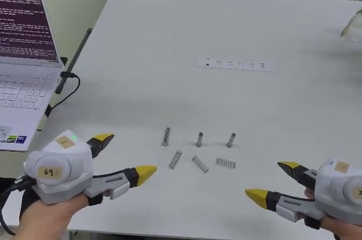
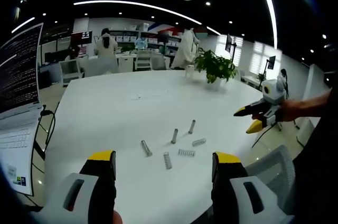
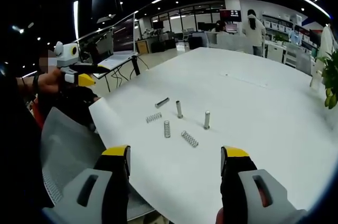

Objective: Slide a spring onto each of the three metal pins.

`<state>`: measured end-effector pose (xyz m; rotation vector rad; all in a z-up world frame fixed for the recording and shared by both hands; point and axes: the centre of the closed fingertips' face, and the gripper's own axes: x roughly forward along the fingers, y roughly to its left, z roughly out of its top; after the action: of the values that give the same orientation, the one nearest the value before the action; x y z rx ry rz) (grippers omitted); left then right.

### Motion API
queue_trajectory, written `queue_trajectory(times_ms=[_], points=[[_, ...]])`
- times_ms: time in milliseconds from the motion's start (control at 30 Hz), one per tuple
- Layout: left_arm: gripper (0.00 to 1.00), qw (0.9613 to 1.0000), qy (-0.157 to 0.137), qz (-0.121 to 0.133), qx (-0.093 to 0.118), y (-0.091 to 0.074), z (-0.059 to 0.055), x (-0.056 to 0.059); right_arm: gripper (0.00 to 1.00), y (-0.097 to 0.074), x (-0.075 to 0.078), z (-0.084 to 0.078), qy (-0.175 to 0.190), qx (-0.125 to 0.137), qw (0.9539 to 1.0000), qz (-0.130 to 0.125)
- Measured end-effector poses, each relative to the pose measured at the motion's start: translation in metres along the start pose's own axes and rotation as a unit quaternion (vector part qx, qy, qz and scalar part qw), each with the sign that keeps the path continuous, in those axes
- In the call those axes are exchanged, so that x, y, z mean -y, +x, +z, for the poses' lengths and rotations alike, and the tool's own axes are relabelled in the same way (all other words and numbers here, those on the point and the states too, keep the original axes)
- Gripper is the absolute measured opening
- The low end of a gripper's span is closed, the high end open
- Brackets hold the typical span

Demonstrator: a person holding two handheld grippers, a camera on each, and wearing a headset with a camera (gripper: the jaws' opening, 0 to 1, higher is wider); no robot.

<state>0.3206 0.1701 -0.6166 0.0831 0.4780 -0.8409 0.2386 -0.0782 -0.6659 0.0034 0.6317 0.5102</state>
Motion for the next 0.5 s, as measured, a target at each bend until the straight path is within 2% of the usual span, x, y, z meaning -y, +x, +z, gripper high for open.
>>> queue_trajectory(times_ms=[500], points=[[0.7,1.0,-0.002,0.0,0.002,0.0019,0.0028,-0.0019,0.68,-0.0012,0.0014,0.0018,0.001,0.003,1.0,-0.001]])
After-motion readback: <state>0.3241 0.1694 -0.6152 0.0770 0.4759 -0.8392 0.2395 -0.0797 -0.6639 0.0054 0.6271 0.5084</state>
